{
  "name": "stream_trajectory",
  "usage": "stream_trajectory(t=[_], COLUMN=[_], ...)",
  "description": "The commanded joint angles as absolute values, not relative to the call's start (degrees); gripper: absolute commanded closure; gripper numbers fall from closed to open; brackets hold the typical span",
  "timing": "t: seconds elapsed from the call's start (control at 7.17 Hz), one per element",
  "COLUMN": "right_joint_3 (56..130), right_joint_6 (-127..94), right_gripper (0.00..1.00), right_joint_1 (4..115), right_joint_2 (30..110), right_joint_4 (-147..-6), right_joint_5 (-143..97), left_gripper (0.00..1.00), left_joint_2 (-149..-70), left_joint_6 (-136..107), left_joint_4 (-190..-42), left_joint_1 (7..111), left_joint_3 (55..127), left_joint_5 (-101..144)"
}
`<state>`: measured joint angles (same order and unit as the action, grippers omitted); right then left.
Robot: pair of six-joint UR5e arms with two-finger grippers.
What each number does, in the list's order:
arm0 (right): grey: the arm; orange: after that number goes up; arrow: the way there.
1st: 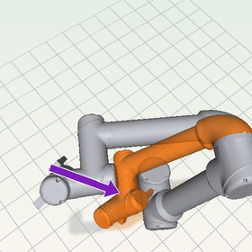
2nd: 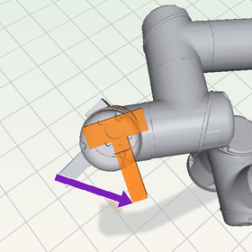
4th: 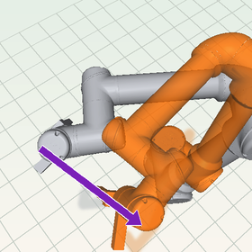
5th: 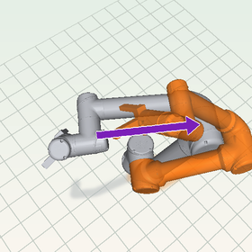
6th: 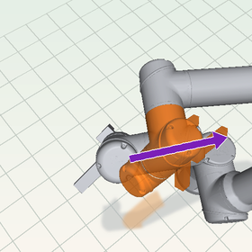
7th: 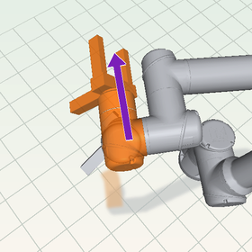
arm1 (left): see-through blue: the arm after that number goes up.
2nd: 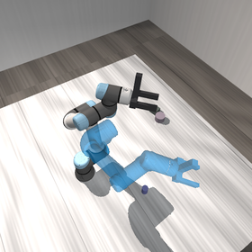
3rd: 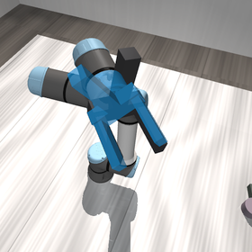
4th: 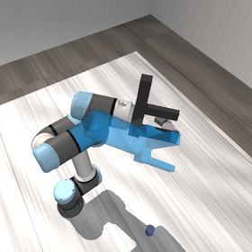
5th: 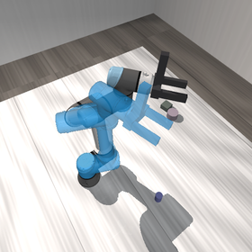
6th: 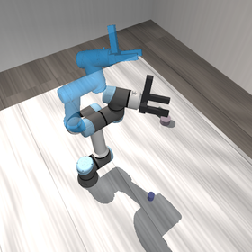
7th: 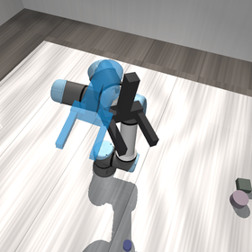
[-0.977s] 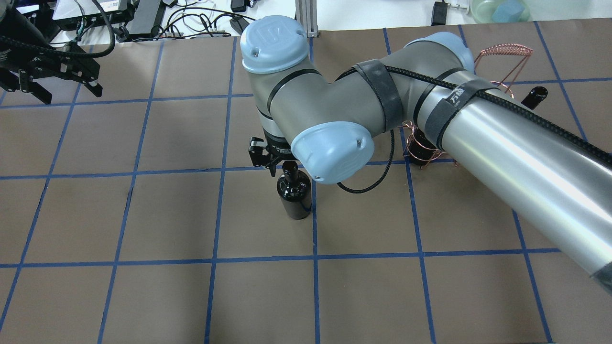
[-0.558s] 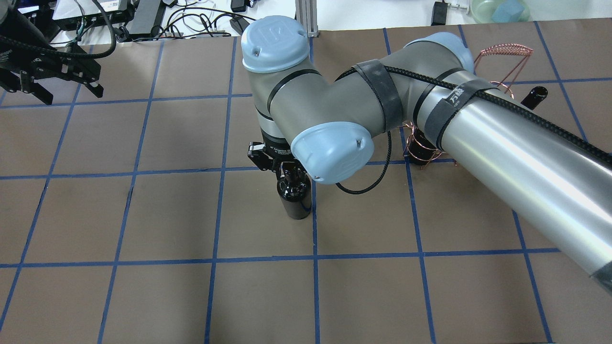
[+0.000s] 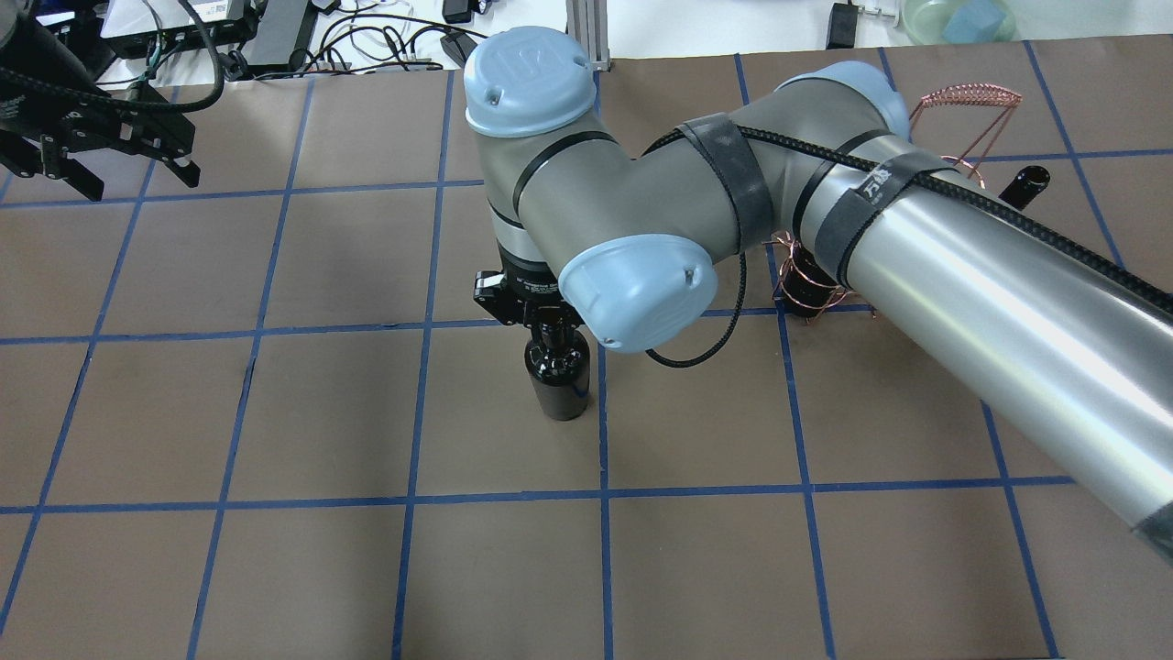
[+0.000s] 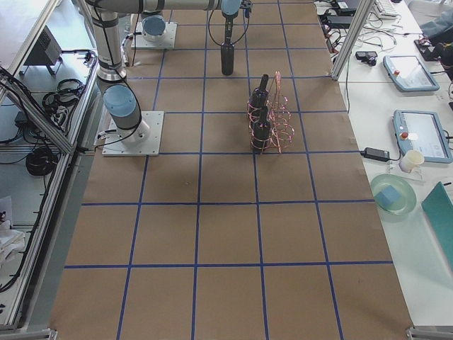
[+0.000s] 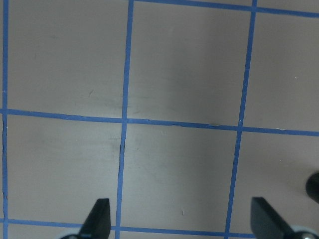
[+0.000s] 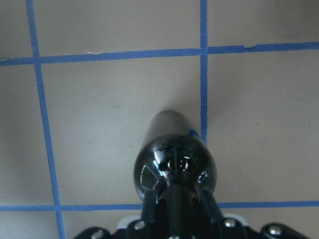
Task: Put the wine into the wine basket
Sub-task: 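Close the right gripper on the bottle's neck, then lift the bottle with the right gripper and carry it to the rack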
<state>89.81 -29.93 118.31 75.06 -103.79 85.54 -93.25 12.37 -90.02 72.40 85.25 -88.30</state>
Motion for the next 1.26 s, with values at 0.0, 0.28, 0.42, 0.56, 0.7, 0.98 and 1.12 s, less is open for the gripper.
stream_trajectory(t=[0.0,0.28,0.42,0.56,0.7,0.98,1.12], right_joint_3=[88.8,86.1,85.6,85.5,84.9,83.8,83.8], right_joint_6=[-29.4,-29.3,-28.7,-23.5,-17.1,-3.8,1.5], right_gripper=[1.00,1.00,1.00,1.00,1.00,1.00,1.00], right_joint_1=[118.0,114.4,109.6,103.8,98.1,87.9,83.9], right_joint_2=[75.2,81.5,85.0,87.9,90.6,92.5,92.7], right_joint_4=[-103.8,-95.0,-90.7,-87.4,-84.3,-81.7,-81.5], right_joint_5=[85.3,85.1,85.3,87.2,89.8,92.9,92.9], left_gripper=[0.00,0.00,0.00,0.00,0.00,0.00,0.00], left_joint_2=[-93.1,-92.8,-92.2,-91.9,-91.6,-91.1,-90.5], left_joint_6=[12.3,12.4,12.3,11.7,11.1,5.7,4.1], left_joint_4=[-90.1,-91.8,-91.8,-91.8,-92.1,-91.8,-91.8], left_joint_1=[72.6,72.3,72.4,72.7,74.2,81.2,83.4], left_joint_3=[85.3,85.3,85.2,85.2,85.2,85.2,85.2], left_joint_5=[-88.3,-87.5,-87.7,-87.7,-88.6,-88.6,-88.6])
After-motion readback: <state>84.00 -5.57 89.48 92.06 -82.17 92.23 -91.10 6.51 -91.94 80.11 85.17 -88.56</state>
